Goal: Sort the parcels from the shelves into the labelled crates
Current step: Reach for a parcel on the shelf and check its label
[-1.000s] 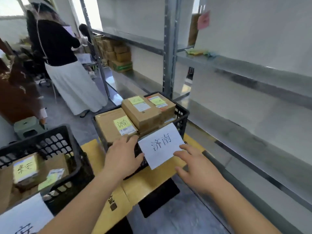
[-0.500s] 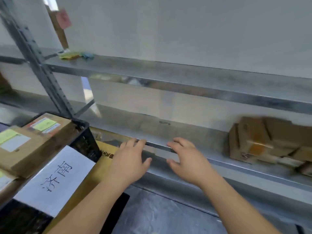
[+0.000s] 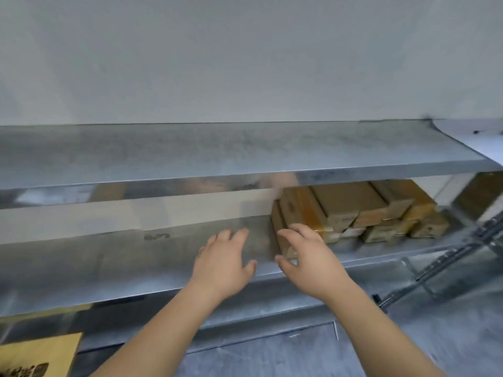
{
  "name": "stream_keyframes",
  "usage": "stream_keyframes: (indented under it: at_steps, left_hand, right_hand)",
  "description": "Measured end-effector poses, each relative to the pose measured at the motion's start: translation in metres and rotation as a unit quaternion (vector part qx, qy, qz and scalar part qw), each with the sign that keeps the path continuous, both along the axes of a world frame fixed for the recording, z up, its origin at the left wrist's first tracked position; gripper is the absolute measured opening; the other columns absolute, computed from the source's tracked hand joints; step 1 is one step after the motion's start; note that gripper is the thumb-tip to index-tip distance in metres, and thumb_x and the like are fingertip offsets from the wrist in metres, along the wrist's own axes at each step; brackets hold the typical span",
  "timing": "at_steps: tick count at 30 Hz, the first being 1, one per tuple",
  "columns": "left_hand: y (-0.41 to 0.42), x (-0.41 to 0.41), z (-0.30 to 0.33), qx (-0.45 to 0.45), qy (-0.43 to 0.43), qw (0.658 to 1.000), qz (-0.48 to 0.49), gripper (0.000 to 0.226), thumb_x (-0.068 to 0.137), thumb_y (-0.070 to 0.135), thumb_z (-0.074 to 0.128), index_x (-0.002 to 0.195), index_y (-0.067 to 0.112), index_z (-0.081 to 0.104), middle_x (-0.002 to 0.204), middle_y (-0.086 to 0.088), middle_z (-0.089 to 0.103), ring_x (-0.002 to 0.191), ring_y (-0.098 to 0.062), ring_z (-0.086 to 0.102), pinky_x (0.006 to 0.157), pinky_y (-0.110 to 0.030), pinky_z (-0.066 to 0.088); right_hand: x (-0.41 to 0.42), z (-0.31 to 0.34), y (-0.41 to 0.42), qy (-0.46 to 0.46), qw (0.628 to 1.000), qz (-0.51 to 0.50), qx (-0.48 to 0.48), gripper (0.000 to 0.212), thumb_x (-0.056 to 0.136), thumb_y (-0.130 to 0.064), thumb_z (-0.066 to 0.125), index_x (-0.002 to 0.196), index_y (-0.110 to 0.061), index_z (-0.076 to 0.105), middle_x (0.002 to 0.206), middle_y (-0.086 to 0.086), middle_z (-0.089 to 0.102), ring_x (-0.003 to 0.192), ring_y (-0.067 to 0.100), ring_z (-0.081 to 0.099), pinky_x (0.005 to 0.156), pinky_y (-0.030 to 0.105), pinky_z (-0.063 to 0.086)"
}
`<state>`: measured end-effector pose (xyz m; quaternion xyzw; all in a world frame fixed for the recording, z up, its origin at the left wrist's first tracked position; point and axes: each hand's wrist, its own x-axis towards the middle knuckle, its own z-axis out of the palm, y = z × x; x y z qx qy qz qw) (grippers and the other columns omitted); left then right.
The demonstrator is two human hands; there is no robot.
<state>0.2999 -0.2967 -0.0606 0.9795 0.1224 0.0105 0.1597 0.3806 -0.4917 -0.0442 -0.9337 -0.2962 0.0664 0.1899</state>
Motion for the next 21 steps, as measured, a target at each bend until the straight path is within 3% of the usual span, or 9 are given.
stream_keyframes:
  at_steps: [8, 13, 16, 18, 21]
  left_hand:
    - [-0.052, 0.091, -0.023, -0.069, 0.026, 0.995, -0.068, 0.063, 0.093, 0.055, 0.056, 0.15, 0.044, 0.033, 0.145, -0.007, 0.046, 0.13, -0.033, 0.047, 0.108, -0.043, 0.043]
    - [-0.084, 0.134, -0.046, -0.125, 0.052, 0.988, -0.072, 0.063, 0.094, 0.067, 0.038, 0.152, 0.042, 0.033, 0.146, -0.007, 0.049, 0.132, -0.032, 0.048, 0.111, -0.041, 0.041]
    - [-0.099, 0.152, -0.058, -0.158, 0.048, 0.985, -0.044, 0.063, 0.092, 0.07, 0.028, 0.144, 0.038, 0.042, 0.139, -0.004, 0.057, 0.124, -0.029, 0.054, 0.103, -0.04, 0.047]
    - [-0.107, 0.157, -0.06, -0.196, 0.01, 0.981, -0.005, 0.039, 0.099, 0.057, 0.041, 0.125, 0.031, 0.054, 0.12, -0.003, 0.065, 0.11, -0.025, 0.061, 0.089, -0.033, 0.05]
    - [-0.117, 0.159, -0.054, -0.19, -0.052, 0.978, 0.063, 0.014, 0.098, 0.043, 0.057, 0.1, 0.03, 0.051, 0.097, -0.002, 0.064, 0.089, -0.025, 0.063, 0.069, -0.029, 0.041]
  right_hand:
    - [0.076, -0.026, -0.057, 0.044, 0.993, -0.11, -0.004, 0.062, 0.096, -0.05, 0.059, 0.152, -0.028, 0.042, 0.154, 0.003, 0.035, 0.144, 0.028, 0.033, 0.116, 0.039, 0.037]
    - [0.114, -0.053, -0.069, 0.1, 0.989, -0.109, 0.008, 0.064, 0.094, -0.055, 0.058, 0.15, -0.025, 0.044, 0.149, 0.01, 0.041, 0.137, 0.034, 0.043, 0.114, 0.042, 0.039]
    - [0.13, -0.064, -0.074, 0.114, 0.986, -0.099, 0.064, 0.06, 0.095, -0.05, 0.059, 0.146, -0.02, 0.051, 0.139, 0.01, 0.049, 0.128, 0.027, 0.051, 0.11, 0.036, 0.042]
    - [0.136, -0.068, -0.075, 0.098, 0.985, -0.099, 0.104, 0.048, 0.096, -0.047, 0.061, 0.135, -0.019, 0.06, 0.128, 0.009, 0.055, 0.116, 0.024, 0.055, 0.097, 0.028, 0.043]
    - [0.142, -0.07, -0.074, 0.06, 0.981, -0.098, 0.155, 0.027, 0.093, -0.037, 0.068, 0.111, -0.017, 0.067, 0.103, 0.004, 0.061, 0.093, 0.019, 0.056, 0.074, 0.023, 0.034]
